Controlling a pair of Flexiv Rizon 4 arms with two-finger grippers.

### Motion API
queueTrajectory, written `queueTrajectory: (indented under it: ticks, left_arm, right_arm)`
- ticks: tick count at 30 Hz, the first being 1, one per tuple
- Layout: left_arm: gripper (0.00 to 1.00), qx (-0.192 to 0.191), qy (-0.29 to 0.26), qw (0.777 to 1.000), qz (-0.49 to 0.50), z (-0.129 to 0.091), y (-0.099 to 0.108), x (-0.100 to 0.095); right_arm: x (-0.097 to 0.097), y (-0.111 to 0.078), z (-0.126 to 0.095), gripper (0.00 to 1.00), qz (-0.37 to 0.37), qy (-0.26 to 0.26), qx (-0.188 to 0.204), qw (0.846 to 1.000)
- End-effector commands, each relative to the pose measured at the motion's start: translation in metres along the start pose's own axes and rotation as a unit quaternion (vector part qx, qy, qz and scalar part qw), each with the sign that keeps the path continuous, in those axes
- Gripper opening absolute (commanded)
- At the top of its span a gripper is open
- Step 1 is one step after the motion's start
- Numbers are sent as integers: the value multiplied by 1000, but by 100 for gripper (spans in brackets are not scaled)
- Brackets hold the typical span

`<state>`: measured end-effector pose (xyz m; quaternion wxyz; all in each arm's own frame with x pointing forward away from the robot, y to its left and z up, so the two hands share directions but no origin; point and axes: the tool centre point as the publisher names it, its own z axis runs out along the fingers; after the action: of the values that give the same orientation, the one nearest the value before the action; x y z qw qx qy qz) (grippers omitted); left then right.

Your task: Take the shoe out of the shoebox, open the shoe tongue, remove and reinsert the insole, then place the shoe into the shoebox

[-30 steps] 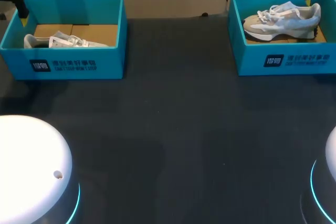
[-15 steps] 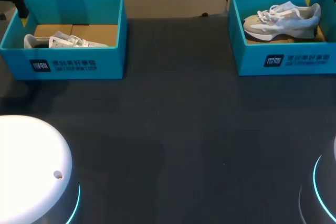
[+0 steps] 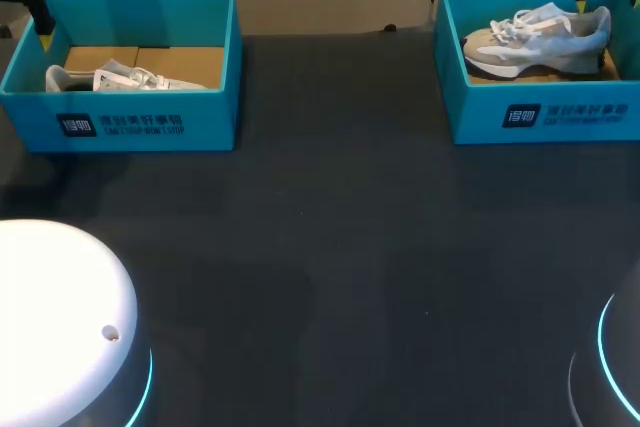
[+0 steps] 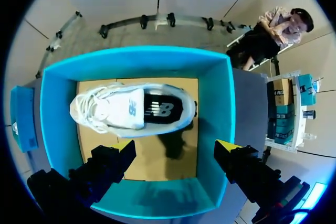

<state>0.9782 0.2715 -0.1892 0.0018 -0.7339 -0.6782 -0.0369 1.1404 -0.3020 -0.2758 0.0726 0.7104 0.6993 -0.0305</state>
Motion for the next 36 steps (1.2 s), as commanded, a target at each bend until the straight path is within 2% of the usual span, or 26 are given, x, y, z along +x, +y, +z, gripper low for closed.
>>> queueTrajectory:
  ticks: [1,3,5,8,10,16,20,22,25,28,31,36]
  left_arm:
    - [100,-1,2,1000,0,-1,-2,0]
    - [100,-1,2,1000,0,-1,-2,0]
    - [100,-1,2,1000,0,-1,-2,0]
    - [100,-1,2,1000,0,-1,-2,0]
    - [100,-1,2,1000,0,-1,-2,0]
    - [100,-1,2,1000,0,-1,-2,0]
    - [100,-1,2,1000,0,-1,-2,0]
    - [100,-1,2,1000,0,-1,-2,0]
    - [100,-1,2,1000,0,-1,-2,0]
    - [100,-1,2,1000,0,-1,-2,0]
    - [100,-1,2,1000,0,-1,-2,0]
    - [100,-1,2,1000,0,-1,-2,0]
  right_arm:
    - [-1,15,10,100,-5,1,5,1000]
    - [-1,17,13,98,-2,-8,3,1000]
    - [-1,18,14,84,-2,-9,1,1000]
    - [-1,23,17,83,-4,-15,0,1000]
    - [-2,25,20,79,-3,-16,0,1000]
    - [-3,28,29,79,-2,-19,4,1000]
    - [-6,31,34,86,0,-21,3,1000]
    - [-8,34,39,85,2,-20,4,1000]
    - [-10,37,44,71,3,-20,8,1000]
    - [-10,40,48,69,1,-23,12,1000]
    - [-12,43,51,50,1,-25,16,1000]
    - [-13,47,58,49,-4,-26,24,999]
